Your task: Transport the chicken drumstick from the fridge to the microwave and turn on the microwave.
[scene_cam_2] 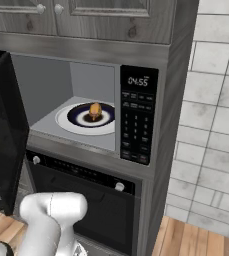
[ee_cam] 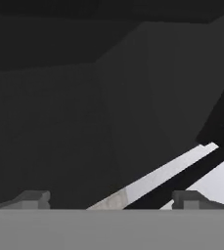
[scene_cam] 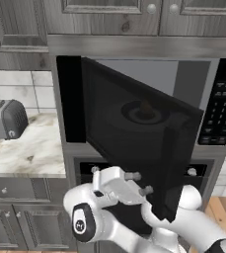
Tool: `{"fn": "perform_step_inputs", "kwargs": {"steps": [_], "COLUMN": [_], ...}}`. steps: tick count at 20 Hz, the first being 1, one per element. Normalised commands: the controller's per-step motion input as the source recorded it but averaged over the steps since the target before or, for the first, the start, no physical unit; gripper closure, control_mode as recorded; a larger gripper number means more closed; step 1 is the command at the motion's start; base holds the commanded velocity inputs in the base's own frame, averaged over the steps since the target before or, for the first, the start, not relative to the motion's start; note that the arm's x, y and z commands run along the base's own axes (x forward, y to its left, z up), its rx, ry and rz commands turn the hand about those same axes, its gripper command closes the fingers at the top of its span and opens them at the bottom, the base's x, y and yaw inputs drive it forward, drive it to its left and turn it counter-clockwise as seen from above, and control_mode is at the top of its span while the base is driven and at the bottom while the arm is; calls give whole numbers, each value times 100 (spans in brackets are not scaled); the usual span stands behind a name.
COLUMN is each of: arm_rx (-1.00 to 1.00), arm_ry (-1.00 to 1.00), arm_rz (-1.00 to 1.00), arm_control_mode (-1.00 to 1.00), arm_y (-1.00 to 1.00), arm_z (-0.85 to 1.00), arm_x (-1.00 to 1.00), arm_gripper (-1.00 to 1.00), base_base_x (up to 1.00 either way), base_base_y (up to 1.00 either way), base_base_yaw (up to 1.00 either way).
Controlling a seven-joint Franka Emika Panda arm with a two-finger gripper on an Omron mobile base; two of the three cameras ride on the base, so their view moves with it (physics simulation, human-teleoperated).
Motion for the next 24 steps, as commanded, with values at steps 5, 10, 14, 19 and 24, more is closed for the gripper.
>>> {"fn": "perform_step_inputs", "kwargs": {"steps": [5, 10, 14, 19, 24], "arm_rx": [9, 4, 1, 0, 0], "arm_ry": [15, 22, 18, 18, 22], "arm_rz": [-4, -1, 0, 1, 3], "arm_control_mode": [-100, -100, -100, -100, -100], "arm_y": [-87, -66, -41, -25, -27], "arm_z": [3, 0, -9, -20, -27], "arm_x": [1, 35, 89, 100, 100], "arm_gripper": [-100, -100, -100, -100, -100], "base_base_x": [0, 0, 0, 0, 0], "base_base_y": [0, 0, 0, 0, 0], "base_base_yaw": [0, 0, 0, 0, 0]}}
